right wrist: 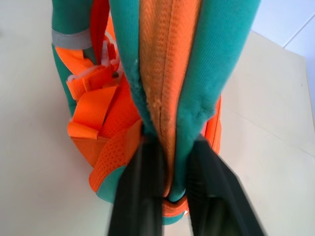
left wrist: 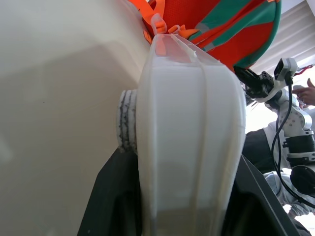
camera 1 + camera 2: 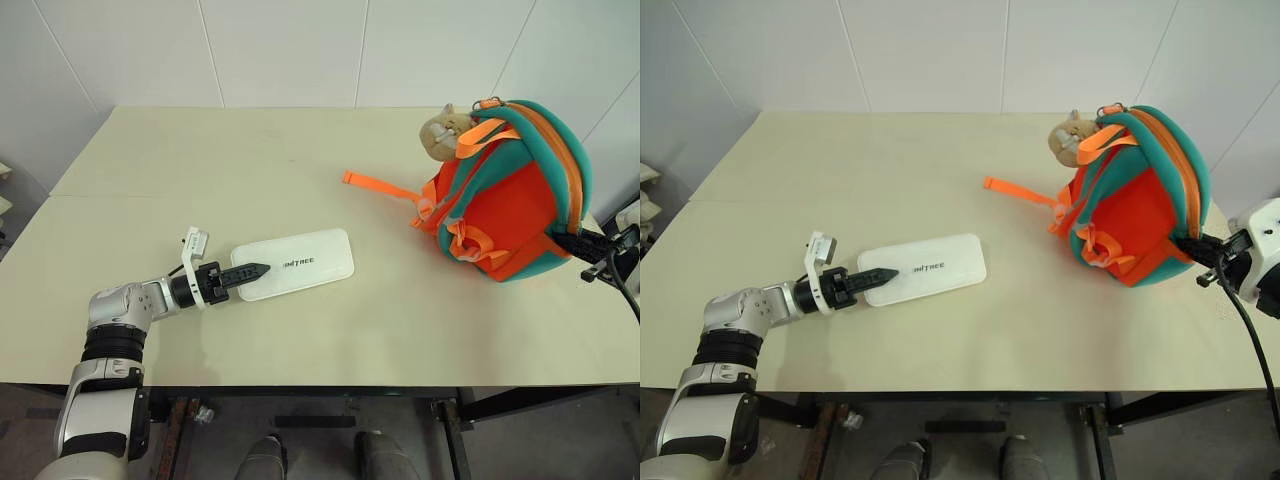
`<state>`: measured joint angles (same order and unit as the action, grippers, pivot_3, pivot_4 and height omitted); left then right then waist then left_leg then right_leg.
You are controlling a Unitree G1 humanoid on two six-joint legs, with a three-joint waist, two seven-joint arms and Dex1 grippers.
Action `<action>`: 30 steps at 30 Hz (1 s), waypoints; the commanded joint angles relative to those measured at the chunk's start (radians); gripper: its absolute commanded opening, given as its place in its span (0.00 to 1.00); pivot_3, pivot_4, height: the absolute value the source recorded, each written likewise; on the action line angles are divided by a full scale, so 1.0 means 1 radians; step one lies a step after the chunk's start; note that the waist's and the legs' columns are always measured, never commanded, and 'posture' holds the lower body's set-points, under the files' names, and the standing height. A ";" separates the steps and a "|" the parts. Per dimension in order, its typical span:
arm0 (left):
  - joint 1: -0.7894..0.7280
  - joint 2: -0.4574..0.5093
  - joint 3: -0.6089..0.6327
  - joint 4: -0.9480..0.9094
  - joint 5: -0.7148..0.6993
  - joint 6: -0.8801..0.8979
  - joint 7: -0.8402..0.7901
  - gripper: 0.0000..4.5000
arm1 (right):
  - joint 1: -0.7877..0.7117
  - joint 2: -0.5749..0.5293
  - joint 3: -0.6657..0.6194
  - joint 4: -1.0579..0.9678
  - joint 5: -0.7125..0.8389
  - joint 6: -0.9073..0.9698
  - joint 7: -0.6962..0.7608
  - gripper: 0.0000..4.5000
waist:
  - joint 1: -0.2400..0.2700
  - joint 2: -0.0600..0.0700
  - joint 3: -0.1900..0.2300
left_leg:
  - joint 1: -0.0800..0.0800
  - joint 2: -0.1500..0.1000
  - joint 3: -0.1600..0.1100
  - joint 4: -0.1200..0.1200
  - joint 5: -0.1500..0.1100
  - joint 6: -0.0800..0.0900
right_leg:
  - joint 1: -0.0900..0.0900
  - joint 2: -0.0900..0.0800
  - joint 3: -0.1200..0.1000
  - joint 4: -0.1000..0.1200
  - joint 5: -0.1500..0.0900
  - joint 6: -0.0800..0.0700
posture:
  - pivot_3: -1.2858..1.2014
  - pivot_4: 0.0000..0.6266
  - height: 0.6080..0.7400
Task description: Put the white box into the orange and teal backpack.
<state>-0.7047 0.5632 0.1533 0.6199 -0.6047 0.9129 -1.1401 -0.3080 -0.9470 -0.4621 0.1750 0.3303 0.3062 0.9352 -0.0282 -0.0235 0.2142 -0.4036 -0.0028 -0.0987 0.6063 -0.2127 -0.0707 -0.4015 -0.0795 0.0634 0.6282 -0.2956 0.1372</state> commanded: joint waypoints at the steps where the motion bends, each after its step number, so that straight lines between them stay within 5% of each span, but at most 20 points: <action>1: -0.016 0.007 0.011 -0.018 -0.006 -0.003 -0.022 0.29 | 0.006 0.000 -0.026 -0.068 0.029 0.016 -0.030 0.39 | -0.001 0.000 0.000 | 0.000 0.000 0.000 0.000 0.000 0.000 | 0.000 0.000 0.000 0.000 0.000 0.000 | 0.52 0.24 1.00; 9: -0.041 -0.001 0.003 0.024 0.009 -0.026 -0.035 0.29 | 0.066 -0.033 -0.108 -0.173 0.091 0.091 -0.042 0.99 | 0.000 0.000 0.000 | 0.000 0.000 0.000 0.000 0.000 0.000 | 0.000 0.000 0.000 0.000 0.000 0.000 | 0.52 0.24 1.00; 13: -0.064 -0.013 -0.008 0.049 0.023 -0.034 -0.045 0.29 | 0.155 -0.037 -0.171 -0.255 0.134 0.177 -0.026 0.99 | 0.003 0.000 0.000 | 0.000 0.000 0.000 0.000 0.000 0.000 | 0.000 0.000 0.000 0.000 0.000 0.000 | 0.52 0.24 1.00; 21: -0.095 -0.013 -0.020 0.116 0.058 -0.069 -0.083 0.29 | 0.325 0.014 -0.320 -0.589 0.514 0.521 -0.020 0.99 | -0.004 -0.001 0.000 | 0.000 0.001 -0.002 -0.001 -0.001 0.001 | 0.001 0.001 -0.002 -0.001 0.000 0.000 | 0.52 0.24 1.00; 30: -0.088 -0.007 -0.005 0.094 0.053 -0.059 -0.079 0.29 | 0.055 0.125 -0.003 -0.484 0.377 0.406 -0.214 0.99 | 0.000 -0.001 0.000 | -0.001 0.001 0.000 0.003 0.001 0.003 | 0.004 0.000 -0.001 -0.008 -0.001 -0.012 | 0.52 0.24 1.00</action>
<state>-0.7789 0.5499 0.1248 0.7486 -0.5392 0.8568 -1.2052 -0.2154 -0.8299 -0.4887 -0.3458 0.7503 0.7622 0.7594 -0.0281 -0.0248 0.2142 -0.4042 -0.0020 -0.0990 0.6103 -0.2119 -0.0677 -0.3964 -0.0793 0.0623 0.6196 -0.2959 0.1257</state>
